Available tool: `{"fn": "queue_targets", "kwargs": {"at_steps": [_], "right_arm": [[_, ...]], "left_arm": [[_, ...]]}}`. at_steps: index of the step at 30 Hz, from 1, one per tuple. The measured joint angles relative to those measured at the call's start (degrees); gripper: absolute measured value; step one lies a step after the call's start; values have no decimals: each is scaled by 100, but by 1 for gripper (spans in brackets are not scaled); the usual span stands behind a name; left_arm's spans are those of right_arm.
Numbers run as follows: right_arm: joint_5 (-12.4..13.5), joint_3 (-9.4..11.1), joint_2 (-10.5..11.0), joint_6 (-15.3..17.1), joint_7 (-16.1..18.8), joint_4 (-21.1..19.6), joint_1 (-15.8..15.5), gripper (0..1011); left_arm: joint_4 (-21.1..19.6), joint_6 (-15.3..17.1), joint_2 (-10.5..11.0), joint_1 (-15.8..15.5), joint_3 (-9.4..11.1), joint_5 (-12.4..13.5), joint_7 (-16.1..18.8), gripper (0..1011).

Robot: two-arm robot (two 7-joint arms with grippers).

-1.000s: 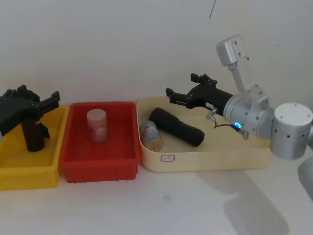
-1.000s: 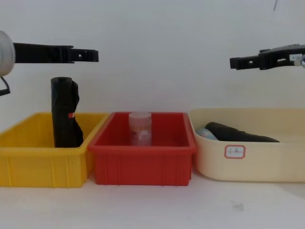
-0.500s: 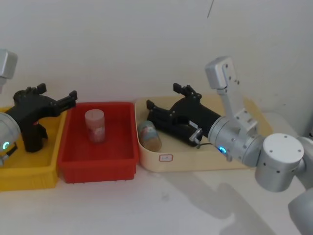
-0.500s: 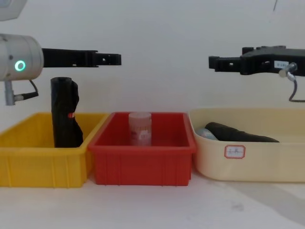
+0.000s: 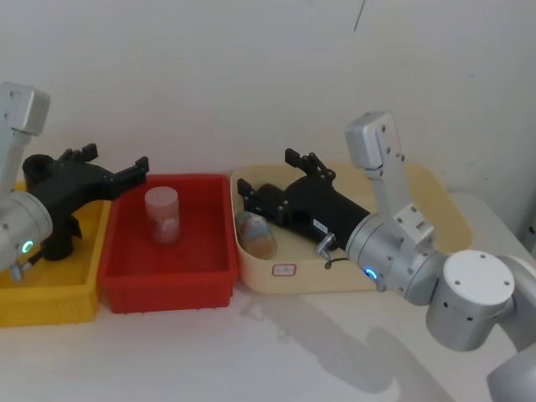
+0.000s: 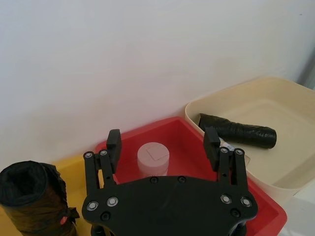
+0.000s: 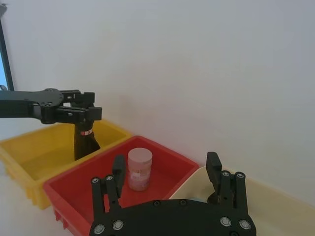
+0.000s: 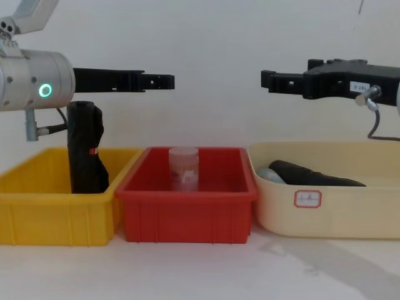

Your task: Pick up the garbage bag with the one hand and transfer it to the other hand.

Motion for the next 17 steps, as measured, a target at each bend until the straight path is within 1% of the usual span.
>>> {"fn": "queue_targets", "kwargs": {"at_steps": [17], "right_arm": [[-15, 0, -39, -57, -53, -127, -129, 1000]], "left_arm": [[95, -26, -57, -56, 47, 19, -54, 1001]]}}
